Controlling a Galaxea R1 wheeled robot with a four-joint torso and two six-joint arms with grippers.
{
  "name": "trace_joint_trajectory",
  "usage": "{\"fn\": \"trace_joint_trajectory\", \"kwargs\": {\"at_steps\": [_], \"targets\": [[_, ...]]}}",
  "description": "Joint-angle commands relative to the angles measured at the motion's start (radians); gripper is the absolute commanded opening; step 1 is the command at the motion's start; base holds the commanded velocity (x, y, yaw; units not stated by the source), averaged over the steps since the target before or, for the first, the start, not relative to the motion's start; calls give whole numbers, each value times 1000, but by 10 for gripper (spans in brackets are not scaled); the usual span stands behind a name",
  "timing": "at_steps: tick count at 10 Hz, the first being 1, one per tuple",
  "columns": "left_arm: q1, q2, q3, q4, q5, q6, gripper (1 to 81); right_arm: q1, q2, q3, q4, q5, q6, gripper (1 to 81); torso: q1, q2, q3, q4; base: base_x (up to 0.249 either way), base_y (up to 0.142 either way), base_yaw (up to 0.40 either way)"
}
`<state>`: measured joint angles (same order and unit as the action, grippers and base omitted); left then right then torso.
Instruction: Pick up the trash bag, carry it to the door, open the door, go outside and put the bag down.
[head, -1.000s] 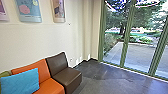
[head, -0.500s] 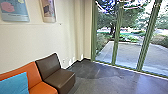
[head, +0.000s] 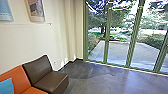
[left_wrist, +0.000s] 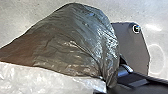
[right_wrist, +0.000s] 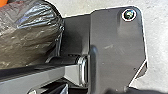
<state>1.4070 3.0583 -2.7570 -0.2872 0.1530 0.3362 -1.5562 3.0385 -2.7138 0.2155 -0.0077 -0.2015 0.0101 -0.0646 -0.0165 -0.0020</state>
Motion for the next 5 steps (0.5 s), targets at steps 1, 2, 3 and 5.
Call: {"fn": "trace_joint_trajectory", "kwargs": {"at_steps": [1, 2, 3, 5], "targets": [[-73, 2, 0, 7, 62, 3, 10, 55, 2, 2, -2, -60, 1, 811, 0, 0, 0, 0, 0, 0, -239], [-73, 4, 0, 8, 63, 3, 10, 57, 2, 2, -2, -60, 1, 811, 0, 0, 0, 0, 0, 0, -240], [-73, 4, 0, 8, 63, 3, 10, 56, 2, 2, -2, -60, 1, 811, 0, 0, 0, 0, 0, 0, -239], [-73, 4, 0, 8, 63, 4, 10, 57, 4, 2, -2, -60, 1, 811, 0, 0, 0, 0, 0, 0, -240]]}}
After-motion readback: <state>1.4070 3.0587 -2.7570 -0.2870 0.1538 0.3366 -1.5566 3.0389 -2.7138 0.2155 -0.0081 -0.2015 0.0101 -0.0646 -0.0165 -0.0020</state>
